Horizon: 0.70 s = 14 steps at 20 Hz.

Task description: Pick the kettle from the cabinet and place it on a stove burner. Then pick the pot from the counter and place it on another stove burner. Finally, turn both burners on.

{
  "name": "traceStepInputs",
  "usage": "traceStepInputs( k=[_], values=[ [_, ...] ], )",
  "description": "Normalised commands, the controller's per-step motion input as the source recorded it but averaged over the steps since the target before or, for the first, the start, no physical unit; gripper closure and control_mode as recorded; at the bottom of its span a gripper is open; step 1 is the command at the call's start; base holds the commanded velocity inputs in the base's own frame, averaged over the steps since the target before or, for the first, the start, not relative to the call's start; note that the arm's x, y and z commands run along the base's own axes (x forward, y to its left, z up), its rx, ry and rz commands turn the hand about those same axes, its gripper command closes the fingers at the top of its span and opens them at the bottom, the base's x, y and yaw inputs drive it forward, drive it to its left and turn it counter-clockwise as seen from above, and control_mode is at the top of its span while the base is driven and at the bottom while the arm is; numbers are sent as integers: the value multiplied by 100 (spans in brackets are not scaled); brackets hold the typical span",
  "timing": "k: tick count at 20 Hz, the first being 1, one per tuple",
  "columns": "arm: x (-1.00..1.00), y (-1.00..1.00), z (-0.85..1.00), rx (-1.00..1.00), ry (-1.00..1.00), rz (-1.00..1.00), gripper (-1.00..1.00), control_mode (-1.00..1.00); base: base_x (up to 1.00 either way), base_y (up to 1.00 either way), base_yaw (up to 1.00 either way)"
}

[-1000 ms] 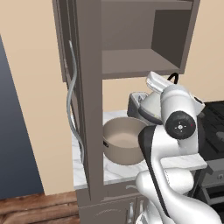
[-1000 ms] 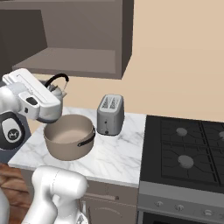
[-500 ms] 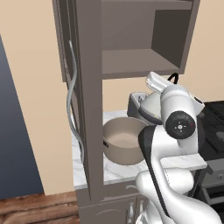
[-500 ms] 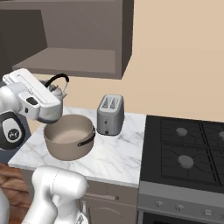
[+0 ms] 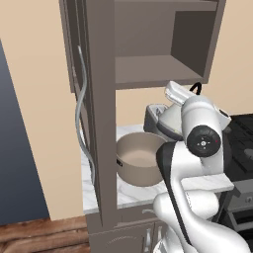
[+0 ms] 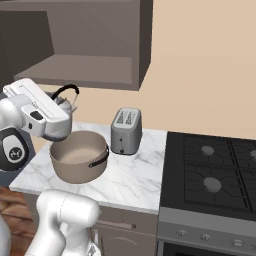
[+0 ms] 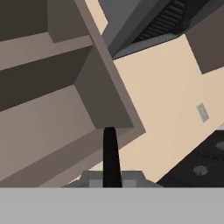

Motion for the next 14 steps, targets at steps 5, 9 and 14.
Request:
traceStepInputs(
  k=[5,9,14],
  values=[
    [0,0,0,0,0,0,100,100,-52,-16,0],
    [0,0,0,0,0,0,100,100,-63,-27,0],
    [0,0,0,0,0,0,100,100,-40,-40,0]
  ],
)
